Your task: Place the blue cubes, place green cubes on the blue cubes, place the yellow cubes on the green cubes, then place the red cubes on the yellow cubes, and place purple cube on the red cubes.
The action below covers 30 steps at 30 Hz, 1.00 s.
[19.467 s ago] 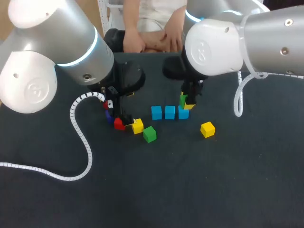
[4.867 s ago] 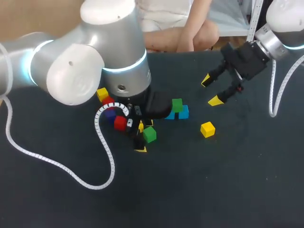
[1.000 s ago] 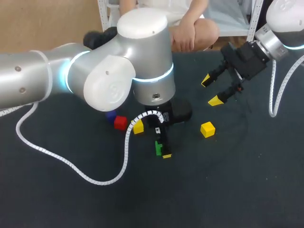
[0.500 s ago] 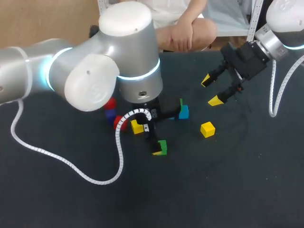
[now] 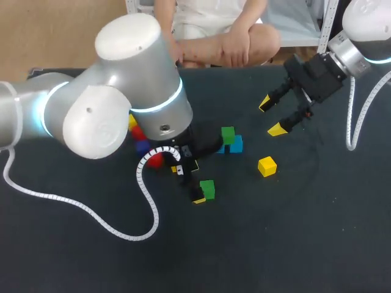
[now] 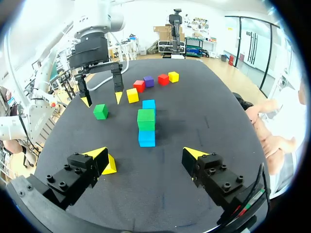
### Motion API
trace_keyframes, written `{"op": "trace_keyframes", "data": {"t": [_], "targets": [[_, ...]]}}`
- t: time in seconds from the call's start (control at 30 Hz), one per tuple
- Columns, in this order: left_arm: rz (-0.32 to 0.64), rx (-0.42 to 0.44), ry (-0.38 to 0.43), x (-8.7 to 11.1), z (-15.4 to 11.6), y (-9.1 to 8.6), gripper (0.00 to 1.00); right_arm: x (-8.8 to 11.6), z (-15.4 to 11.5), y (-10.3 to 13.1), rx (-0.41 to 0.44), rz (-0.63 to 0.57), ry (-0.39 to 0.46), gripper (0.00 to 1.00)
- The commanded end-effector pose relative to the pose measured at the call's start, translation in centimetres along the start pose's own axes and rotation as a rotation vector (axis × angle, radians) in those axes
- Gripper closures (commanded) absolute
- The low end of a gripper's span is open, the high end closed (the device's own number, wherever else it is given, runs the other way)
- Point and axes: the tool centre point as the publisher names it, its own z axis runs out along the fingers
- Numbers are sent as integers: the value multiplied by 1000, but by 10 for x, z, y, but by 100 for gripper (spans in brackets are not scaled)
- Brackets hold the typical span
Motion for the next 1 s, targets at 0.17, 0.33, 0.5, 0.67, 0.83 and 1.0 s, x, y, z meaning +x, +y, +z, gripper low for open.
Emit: {"op": "trace_keyframes", "data": {"t": [0.17,0.33,0.5,0.67,0.83,1.0], "targets": [[3,3,-29,-2,1,0,0,0,0,1,3,0,0,0],[9,10,-37,-9,4,1,0,0,0,1,3,0,0,0],[15,18,-39,-11,7,1,0,0,0,1,3,0,0,0],[10,24,-40,-10,9,1,0,0,0,1,3,0,0,0],[3,29,-49,-9,12,3,0,0,0,1,3,0,0,0],[8,29,-60,-11,12,5,0,0,0,1,3,0,0,0]]}}
